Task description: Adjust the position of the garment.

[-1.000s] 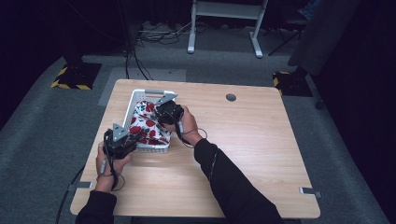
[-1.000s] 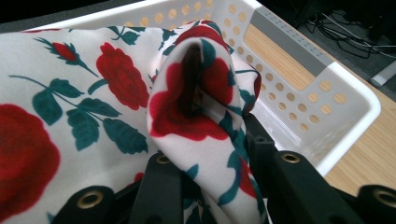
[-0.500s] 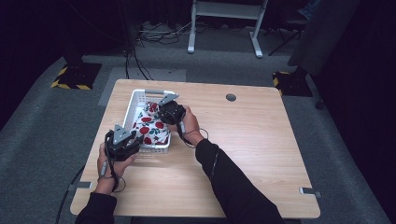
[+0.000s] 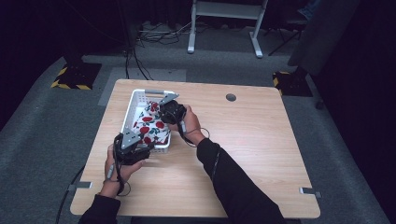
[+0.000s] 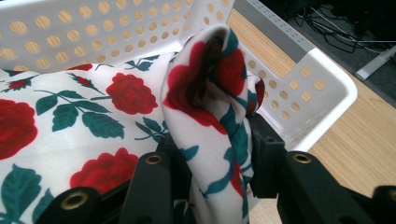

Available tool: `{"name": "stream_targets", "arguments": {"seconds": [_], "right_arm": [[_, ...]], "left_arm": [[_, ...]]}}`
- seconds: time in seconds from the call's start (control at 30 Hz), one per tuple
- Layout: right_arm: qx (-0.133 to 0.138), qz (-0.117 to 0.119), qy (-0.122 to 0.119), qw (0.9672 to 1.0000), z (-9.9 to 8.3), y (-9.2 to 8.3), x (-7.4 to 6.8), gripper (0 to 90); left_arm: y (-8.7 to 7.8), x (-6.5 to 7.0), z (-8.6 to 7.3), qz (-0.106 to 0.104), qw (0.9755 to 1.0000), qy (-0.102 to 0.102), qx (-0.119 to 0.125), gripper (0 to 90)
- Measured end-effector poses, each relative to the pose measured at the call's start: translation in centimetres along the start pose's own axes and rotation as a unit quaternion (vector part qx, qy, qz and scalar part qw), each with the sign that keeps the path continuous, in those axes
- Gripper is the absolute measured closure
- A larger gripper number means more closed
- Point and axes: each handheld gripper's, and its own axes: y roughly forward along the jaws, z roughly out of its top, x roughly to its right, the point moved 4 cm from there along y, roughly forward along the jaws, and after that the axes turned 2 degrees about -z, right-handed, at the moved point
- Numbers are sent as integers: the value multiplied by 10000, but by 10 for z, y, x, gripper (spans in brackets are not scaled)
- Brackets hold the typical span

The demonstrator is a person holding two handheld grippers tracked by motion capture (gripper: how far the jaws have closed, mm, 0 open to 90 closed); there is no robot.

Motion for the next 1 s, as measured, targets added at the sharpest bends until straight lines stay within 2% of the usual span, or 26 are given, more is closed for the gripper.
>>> {"name": "stream_targets", "arguments": {"seconds": [0.13,0.27,0.7,0.8,1.0], "right_arm": [[-5,-20,-28,10000,0,-1,0,654],[14,-103,-44,9999,1,-2,1,580],[193,-259,34,9995,4,-20,12,421],[150,-219,-18,9996,5,-23,11,396],[59,-33,-188,9998,4,-30,9,325]], "left_arm": [[0,8,1,-76,9999,21,74,349],[1,18,2,-172,9998,57,99,281],[-3,55,-1,-395,9986,328,102,207],[-3,61,-3,-446,9983,352,84,193],[0,76,-12,-703,9966,419,-59,174]]}}
